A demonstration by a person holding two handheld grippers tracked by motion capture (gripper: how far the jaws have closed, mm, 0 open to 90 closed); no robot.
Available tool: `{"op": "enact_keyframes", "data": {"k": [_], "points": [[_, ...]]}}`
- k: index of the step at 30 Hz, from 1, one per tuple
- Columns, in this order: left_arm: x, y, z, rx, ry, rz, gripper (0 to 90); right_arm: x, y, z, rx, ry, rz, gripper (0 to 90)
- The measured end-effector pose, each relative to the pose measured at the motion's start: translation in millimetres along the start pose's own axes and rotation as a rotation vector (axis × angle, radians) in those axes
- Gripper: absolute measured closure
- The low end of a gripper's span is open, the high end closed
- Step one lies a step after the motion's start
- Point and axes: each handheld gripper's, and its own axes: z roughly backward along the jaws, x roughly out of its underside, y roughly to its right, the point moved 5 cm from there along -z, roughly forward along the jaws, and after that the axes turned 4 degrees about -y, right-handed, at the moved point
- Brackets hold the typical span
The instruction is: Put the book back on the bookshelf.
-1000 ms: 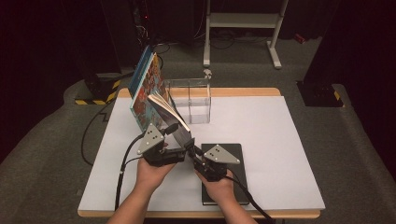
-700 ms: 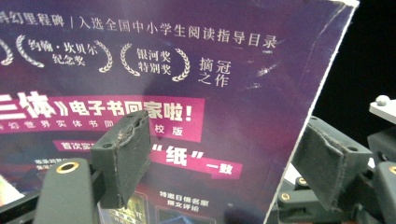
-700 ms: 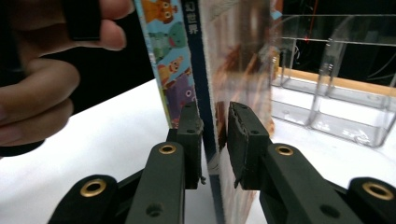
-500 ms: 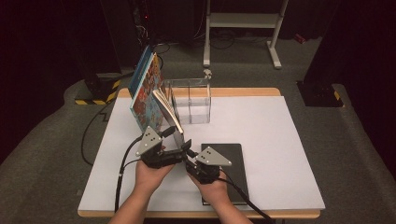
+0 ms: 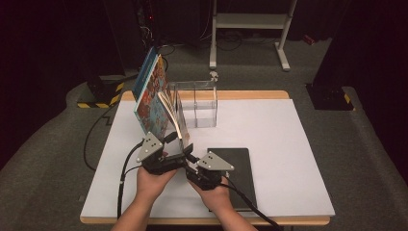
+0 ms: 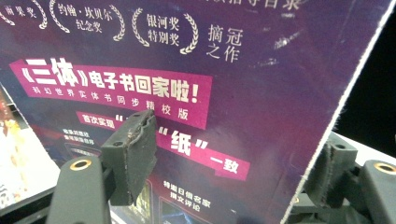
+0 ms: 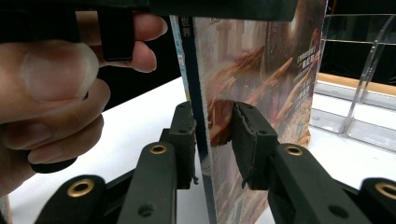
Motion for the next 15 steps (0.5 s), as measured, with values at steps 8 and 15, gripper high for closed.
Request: {"op": "enact_keyframes", "data": {"k": [8,15], "points": [[1.1,-2.1,2.0,-0.029,-0.001,-0.012,33.7,0.8,-3.2,-1.8,-0.027,-0.008,-0.01,64.0],[1.9,-1.4,2.3,-0.034,-0.006,-0.027,35.1,4.6,-5.0,7.7,-0.054,-0.044,0.005,54.1]]}}
